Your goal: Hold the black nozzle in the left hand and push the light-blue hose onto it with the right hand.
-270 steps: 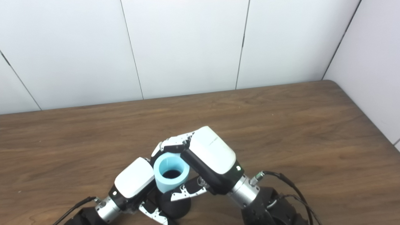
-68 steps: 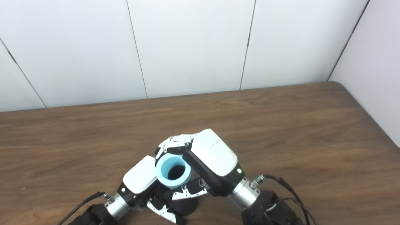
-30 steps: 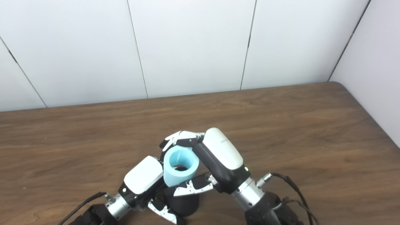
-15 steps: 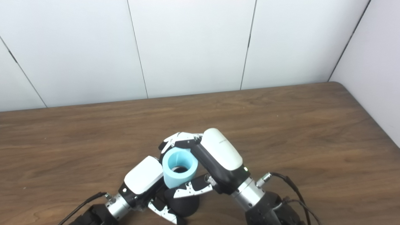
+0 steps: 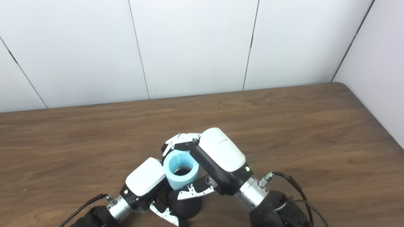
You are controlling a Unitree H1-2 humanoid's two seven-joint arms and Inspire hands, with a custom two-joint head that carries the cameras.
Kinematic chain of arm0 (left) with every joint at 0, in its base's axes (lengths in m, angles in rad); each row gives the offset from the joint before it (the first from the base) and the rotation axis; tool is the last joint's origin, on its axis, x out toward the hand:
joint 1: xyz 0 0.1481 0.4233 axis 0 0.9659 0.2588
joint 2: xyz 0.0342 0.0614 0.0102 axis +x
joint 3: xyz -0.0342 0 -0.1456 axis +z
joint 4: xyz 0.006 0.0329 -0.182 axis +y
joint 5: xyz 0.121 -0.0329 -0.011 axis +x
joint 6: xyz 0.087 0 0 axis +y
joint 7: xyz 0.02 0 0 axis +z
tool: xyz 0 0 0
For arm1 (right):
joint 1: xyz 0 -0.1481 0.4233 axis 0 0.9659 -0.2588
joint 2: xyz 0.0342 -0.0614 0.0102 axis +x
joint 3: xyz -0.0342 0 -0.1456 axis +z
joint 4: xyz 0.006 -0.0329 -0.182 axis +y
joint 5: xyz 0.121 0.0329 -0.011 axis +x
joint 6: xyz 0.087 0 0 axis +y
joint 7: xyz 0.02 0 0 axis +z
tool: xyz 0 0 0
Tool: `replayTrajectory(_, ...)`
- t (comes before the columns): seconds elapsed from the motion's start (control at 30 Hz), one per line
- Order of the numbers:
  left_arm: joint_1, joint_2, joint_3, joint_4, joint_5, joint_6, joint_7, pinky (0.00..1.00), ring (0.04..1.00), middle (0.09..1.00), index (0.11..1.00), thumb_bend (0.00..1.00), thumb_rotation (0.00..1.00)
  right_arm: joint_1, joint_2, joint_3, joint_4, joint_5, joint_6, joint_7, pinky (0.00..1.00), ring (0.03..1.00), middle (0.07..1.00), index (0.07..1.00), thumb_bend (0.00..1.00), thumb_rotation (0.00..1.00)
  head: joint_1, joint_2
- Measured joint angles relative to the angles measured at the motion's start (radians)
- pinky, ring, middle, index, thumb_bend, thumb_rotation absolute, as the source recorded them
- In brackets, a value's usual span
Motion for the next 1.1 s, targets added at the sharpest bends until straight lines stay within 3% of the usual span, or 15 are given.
replayTrajectory(0.53, 0.000, 0.000, -0.001, 0.000, 0.000, 0.000, -0.001, 0.13, 0.174, 0.471, 0.482, 0.52, 0.00, -0.010, 0.002, -0.007, -0.015, 0.006, 0.024, 0.024, 0.43, 0.619, 0.673, 0.484, 0.51, 0.13, 0.003, 0.002)
replayTrajectory(1.1, 0.000, 0.000, -0.002, 0.000, 0.000, 0.000, -0.001, 0.13, 0.172, 0.471, 0.481, 0.52, 0.00, 0.010, 0.007, -0.004, -0.011, 0.096, 0.074, 0.033, 0.41, 0.602, 0.684, 0.484, 0.51, 0.13, 0.006, 0.008)
